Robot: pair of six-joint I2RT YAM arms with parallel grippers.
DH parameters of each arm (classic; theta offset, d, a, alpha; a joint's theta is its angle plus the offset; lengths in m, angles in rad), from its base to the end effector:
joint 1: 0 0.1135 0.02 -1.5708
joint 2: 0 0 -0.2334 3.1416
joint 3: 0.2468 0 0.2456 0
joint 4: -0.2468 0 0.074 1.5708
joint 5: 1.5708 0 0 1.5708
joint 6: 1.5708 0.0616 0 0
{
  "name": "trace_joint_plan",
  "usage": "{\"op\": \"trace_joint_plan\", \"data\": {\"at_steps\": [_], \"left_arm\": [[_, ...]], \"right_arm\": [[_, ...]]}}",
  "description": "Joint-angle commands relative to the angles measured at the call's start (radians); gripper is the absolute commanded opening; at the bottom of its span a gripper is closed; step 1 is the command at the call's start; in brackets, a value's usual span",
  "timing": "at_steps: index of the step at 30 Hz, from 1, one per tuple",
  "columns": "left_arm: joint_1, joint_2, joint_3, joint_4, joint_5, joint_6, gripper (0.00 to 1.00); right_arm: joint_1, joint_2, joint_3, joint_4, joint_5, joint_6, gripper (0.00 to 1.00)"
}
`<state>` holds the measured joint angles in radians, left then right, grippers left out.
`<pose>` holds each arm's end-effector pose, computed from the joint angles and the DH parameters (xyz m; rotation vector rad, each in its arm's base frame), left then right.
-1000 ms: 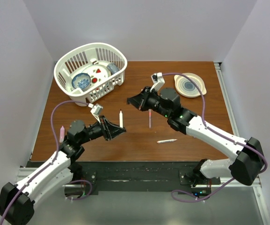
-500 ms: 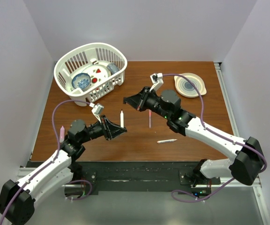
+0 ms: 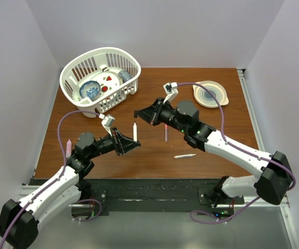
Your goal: Insert the pens into the pen caps
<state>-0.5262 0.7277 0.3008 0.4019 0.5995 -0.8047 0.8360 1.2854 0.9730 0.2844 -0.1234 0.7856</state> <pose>0.1660 -0.1366 0.2216 0.2771 1.7907 -1.4665 0.2186 0.2532 0.3176 -0.1510 1.7682 1.3239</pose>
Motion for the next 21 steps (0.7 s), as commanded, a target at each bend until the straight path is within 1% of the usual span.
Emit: {"op": "trace_joint_plan", "data": {"at_steps": [1, 8, 14, 16, 17, 18, 19, 20, 21], "left_arm": [[-0.006, -0.016, 0.027, 0.023, 0.011, 0.002, 0.00], [-0.006, -0.036, 0.026, 0.006, 0.005, 0.007, 0.00], [-0.005, -0.045, 0.020, -0.032, -0.006, 0.015, 0.00], [-0.005, -0.054, 0.020, -0.072, -0.055, 0.022, 0.00], [-0.005, -0.057, 0.027, -0.137, -0.084, 0.027, 0.00], [-0.003, -0.059, 0.040, -0.188, -0.168, 0.035, 0.00], [-0.004, -0.051, 0.053, -0.239, -0.212, 0.060, 0.00], [-0.003, -0.045, 0.087, -0.333, -0.255, 0.068, 0.00], [-0.003, -0.027, 0.109, -0.389, -0.359, 0.074, 0.00]], "right_arm": [[0.015, -0.011, 0.000, 0.021, -0.015, -0.042, 0.00], [0.041, -0.026, -0.019, -0.005, -0.004, -0.100, 0.00], [0.043, -0.040, -0.004, -0.065, 0.059, -0.131, 0.00], [0.043, -0.043, 0.019, -0.114, 0.111, -0.125, 0.00], [0.041, -0.044, 0.029, -0.134, 0.122, -0.126, 0.00], [0.041, -0.044, 0.041, -0.160, 0.126, -0.125, 0.00], [0.041, -0.049, 0.044, -0.169, 0.146, -0.120, 0.00], [0.043, -0.051, 0.047, -0.178, 0.169, -0.118, 0.00], [0.043, -0.054, 0.055, -0.210, 0.182, -0.118, 0.01]]}}
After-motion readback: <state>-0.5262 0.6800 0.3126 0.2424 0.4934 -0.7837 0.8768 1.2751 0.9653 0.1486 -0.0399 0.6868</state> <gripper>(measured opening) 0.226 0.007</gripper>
